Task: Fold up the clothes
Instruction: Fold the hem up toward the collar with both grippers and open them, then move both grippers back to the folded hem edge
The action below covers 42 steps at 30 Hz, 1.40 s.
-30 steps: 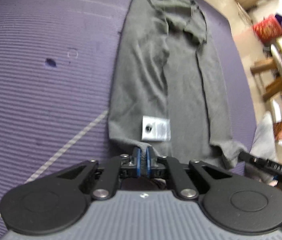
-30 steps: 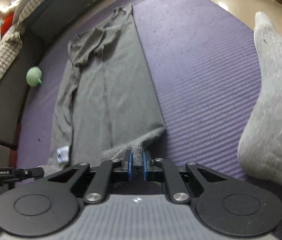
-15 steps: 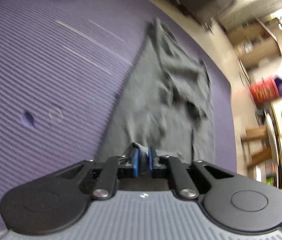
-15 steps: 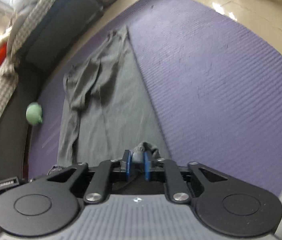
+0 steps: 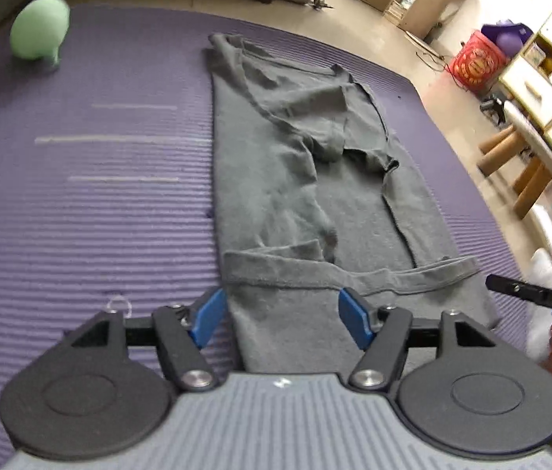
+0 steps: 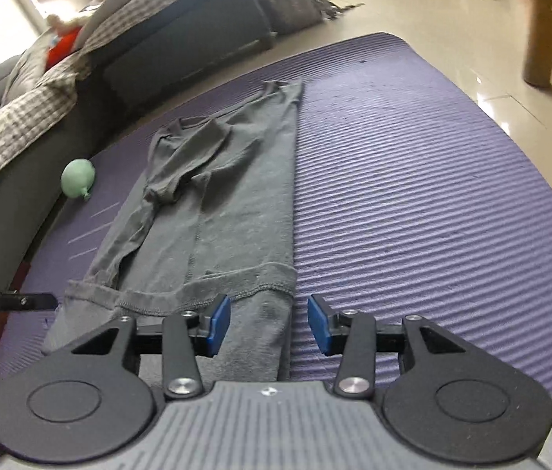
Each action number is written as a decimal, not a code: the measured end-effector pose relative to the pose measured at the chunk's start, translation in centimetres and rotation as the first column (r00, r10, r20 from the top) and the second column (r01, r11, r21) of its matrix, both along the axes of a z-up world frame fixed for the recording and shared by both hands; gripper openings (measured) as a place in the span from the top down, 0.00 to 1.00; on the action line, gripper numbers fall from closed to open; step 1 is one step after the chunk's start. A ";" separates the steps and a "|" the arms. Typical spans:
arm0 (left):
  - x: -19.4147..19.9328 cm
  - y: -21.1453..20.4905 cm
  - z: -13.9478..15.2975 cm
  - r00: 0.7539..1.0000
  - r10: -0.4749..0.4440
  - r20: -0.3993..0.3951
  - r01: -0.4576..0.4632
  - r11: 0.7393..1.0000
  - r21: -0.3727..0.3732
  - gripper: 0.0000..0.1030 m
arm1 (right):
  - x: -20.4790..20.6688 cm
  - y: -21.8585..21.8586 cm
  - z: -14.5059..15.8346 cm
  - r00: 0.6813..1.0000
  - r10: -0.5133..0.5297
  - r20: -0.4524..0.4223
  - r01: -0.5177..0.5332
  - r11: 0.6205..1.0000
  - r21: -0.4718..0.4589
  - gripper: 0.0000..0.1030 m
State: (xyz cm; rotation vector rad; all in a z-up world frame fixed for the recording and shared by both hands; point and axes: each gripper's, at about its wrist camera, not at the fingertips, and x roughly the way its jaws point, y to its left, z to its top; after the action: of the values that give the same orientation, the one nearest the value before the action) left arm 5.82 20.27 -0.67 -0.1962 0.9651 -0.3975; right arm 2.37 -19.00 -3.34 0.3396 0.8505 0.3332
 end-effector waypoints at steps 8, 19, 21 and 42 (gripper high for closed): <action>0.1 -0.9 -1.2 0.996 -0.085 0.008 0.085 0.996 0.008 0.69 | 0.7 1.5 -0.9 0.999 0.036 0.030 -0.034 0.998 -0.056 0.57; -0.2 -1.9 -0.8 0.990 -0.125 0.059 0.127 0.992 -0.025 1.00 | -0.3 1.6 -1.0 0.993 -0.010 0.118 0.020 0.997 -0.079 0.89; -0.6 -2.0 -0.3 0.987 -0.134 0.091 0.137 0.990 -0.035 1.00 | -0.9 1.8 -0.8 0.988 -0.017 0.155 0.029 0.997 -0.078 0.93; 0.1 -1.2 -1.6 0.997 -0.054 0.058 0.051 0.996 0.068 0.39 | -0.1 1.1 -1.5 0.993 -0.058 0.107 0.063 0.997 -0.039 0.70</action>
State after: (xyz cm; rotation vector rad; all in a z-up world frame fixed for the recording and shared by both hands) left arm 5.97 19.11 -2.25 -0.0984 0.9243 -0.4169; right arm 2.23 -17.88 -4.87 0.3056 0.7405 0.2740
